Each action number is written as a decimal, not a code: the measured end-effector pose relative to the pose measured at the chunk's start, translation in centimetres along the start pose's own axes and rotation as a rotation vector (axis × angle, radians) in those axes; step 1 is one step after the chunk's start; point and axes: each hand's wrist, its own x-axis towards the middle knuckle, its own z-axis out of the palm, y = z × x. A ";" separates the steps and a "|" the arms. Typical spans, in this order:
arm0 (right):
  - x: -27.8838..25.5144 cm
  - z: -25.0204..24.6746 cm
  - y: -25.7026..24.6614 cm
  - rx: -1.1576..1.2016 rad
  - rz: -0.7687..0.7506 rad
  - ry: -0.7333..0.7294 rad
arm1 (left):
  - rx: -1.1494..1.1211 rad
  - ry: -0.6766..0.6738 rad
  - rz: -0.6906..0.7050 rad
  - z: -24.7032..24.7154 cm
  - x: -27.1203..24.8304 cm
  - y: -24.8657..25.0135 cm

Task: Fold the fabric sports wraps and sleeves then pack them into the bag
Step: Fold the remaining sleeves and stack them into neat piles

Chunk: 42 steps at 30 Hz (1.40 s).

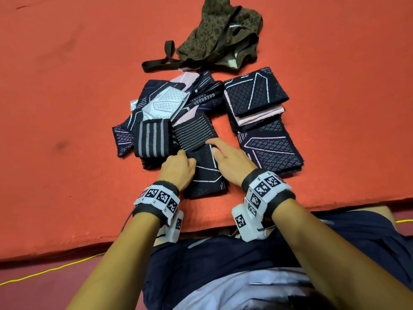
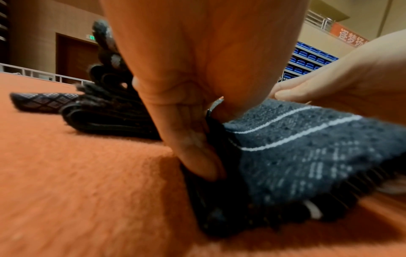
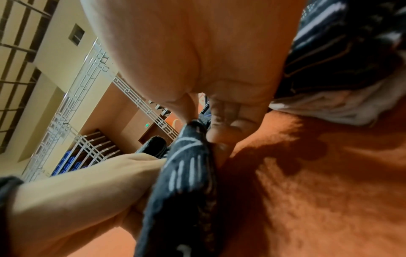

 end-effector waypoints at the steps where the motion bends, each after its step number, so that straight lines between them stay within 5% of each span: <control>1: 0.0 0.0 0.0 -0.012 -0.009 -0.008 | 0.001 0.000 0.000 0.0 0.0 0.1; 17: -0.1 -3.3 -0.1 -0.450 -0.028 0.072 | -0.108 -0.046 0.085 0.8 0.0 1.7; 30: 0.2 -2.5 0.5 -0.398 0.040 0.005 | 0.007 0.040 0.086 0.9 0.0 0.5; 42: -0.3 -2.0 -1.2 -0.528 -0.047 0.153 | 0.011 0.037 0.067 1.4 0.0 0.2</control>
